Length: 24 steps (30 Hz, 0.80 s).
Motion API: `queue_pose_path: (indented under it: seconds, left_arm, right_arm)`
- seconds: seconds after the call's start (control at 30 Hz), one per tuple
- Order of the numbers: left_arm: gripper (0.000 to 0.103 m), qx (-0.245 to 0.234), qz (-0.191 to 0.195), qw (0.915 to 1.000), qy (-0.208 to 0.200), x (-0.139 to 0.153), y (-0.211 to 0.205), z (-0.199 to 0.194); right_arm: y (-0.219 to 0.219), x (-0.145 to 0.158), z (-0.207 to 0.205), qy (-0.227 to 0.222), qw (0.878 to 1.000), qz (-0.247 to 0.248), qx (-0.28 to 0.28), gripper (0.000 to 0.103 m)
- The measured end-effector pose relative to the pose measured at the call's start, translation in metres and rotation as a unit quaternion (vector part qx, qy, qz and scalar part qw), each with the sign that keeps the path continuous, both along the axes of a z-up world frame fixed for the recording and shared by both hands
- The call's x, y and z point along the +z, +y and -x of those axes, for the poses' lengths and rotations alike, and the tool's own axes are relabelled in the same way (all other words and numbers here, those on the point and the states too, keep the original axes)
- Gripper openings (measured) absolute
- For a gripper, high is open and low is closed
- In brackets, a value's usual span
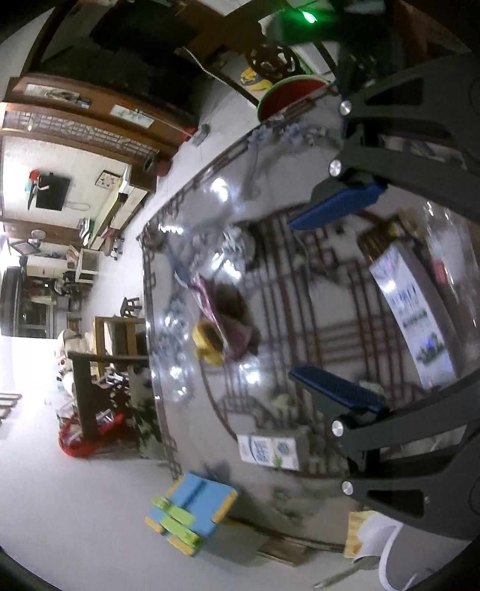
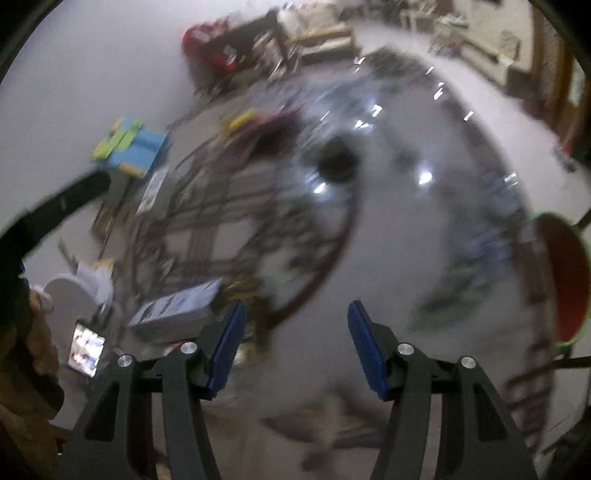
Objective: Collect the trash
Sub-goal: 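Grasp the white toothpaste box with the left gripper while the right grasps the gold-black packet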
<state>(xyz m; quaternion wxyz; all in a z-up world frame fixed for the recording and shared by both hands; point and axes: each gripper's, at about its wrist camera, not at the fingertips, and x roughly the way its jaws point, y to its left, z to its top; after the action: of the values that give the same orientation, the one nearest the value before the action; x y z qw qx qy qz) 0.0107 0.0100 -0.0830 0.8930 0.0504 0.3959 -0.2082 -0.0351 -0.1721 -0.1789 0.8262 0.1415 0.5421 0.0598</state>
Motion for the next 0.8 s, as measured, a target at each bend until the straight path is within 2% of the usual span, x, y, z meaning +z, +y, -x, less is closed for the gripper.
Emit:
queue_pose_path:
  seconds: [0.17,0.27,0.47,0.53,0.67,0.8]
  left_arm:
    - [0.073,-0.012,0.006,0.9999,0.011,-0.008,0.029,0.001]
    - [0.079,-0.025,0.006,0.9996,0.013,-0.013,0.036,0.004]
    - [0.079,-0.06,0.001,0.9978,0.026,-0.025,0.045,0.006]
    - [0.08,-0.076,-0.01,0.9966,0.028,-0.031,0.044,0.007]
    - [0.082,-0.118,-0.034,0.9917,0.037,-0.045,0.037,0.01]
    - [0.082,-0.185,-0.068,0.9781,0.067,-0.072,0.019,0.017]
  right_arm:
    - [0.049,-0.029,-0.015,0.04,0.998,0.005,0.04,0.056]
    - [0.058,-0.043,-0.024,0.058,0.997,0.025,0.047,0.056]
    - [0.059,-0.067,-0.032,0.091,0.994,0.041,0.044,0.054]
    - [0.056,-0.072,-0.032,0.09,0.994,0.04,0.037,0.039]
    - [0.042,-0.065,-0.031,0.068,0.997,0.04,0.013,0.035]
    - [0.013,-0.046,-0.025,0.036,0.998,0.04,-0.036,0.034]
